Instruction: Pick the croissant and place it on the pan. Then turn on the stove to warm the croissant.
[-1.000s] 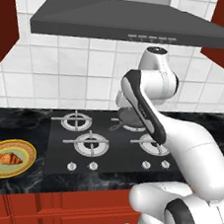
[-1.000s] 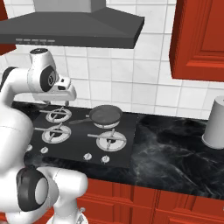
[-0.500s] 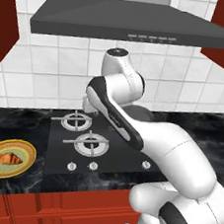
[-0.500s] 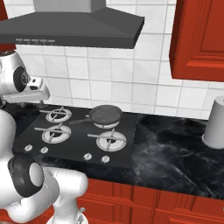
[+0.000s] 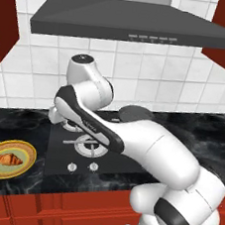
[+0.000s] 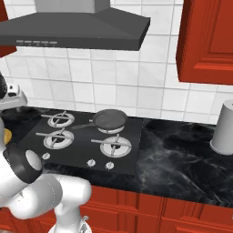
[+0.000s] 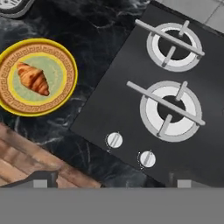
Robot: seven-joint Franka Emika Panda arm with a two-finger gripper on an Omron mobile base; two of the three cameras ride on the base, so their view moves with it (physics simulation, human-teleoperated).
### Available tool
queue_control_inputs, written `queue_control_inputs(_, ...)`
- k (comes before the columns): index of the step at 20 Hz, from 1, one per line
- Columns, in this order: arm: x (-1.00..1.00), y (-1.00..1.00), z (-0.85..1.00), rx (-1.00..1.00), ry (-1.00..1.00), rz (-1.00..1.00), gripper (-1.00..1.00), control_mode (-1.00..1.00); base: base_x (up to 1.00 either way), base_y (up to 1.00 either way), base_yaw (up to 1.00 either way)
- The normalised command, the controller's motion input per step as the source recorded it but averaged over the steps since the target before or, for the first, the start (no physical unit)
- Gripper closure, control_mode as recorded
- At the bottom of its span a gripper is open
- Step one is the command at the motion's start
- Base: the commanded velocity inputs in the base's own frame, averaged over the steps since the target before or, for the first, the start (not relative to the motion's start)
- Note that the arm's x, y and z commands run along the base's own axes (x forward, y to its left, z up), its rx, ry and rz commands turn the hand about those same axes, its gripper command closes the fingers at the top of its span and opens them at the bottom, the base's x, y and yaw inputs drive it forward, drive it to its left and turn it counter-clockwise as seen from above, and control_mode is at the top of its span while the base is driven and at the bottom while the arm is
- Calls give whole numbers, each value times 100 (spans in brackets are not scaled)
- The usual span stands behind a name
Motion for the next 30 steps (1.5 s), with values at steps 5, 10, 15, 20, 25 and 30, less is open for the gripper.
queue_control_inputs(5, 0, 83, -15, 0, 12, 46, -100, -100, 0, 0, 0)
queue_control_inputs(10, 1, 52, -31, 0, 18, 41, -100, -100, 0, 0, 0)
queue_control_inputs(15, 0, 6, -7, 0, 3, 11, -100, -100, 0, 0, 0)
queue_control_inputs(20, 0, 37, -41, -12, 0, 10, -100, -100, 0, 0, 0)
queue_control_inputs(25, 0, 64, -56, -14, 0, 17, -100, -100, 0, 0, 0)
queue_control_inputs(30, 0, 43, -14, 0, 0, 11, -100, -100, 0, 0, 0)
